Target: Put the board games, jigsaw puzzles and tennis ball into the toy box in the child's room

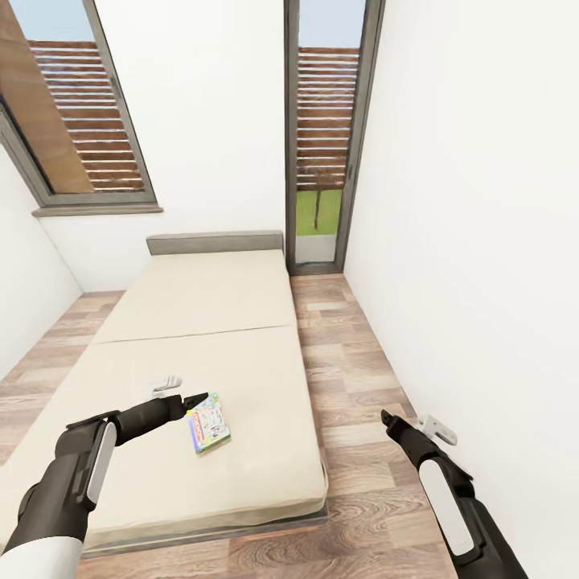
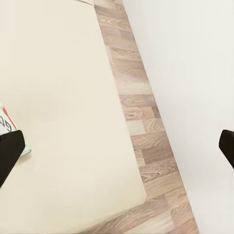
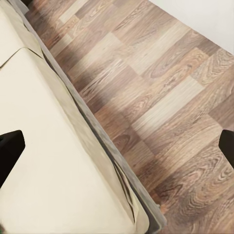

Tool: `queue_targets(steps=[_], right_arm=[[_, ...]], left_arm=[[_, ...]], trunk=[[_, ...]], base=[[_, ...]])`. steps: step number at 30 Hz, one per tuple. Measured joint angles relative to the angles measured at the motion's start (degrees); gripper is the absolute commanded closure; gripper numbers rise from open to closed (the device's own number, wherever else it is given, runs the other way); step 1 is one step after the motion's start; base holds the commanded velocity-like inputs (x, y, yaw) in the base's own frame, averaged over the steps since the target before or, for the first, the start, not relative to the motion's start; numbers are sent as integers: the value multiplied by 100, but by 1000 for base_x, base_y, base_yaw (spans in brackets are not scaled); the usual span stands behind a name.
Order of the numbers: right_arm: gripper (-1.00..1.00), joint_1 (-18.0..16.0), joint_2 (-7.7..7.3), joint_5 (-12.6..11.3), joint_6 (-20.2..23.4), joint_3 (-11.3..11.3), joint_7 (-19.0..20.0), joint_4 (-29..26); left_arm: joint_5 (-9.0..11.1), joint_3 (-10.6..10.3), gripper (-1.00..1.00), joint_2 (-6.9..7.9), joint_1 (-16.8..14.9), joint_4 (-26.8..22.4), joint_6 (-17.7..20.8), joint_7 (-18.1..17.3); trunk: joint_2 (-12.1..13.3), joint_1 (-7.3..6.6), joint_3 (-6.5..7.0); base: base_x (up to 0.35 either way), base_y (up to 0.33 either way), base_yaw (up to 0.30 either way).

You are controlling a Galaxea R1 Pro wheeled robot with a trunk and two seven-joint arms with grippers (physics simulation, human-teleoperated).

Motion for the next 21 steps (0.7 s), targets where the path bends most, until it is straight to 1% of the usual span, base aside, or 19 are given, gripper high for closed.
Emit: queue_targets(steps=[15,21], right_arm=[[-100,0,-24,-10,24,-9,0,0],[-100,-2,-36,-15,44,-9,0,-6]], left_arm=[[-2,1,-100,0,0,0,-1,4],[-2,-6,-100,5,-6,6,5,22]], trunk=[[0,0,-1],[0,0,-34]], base=[[0,8,1],[0,0,42]])
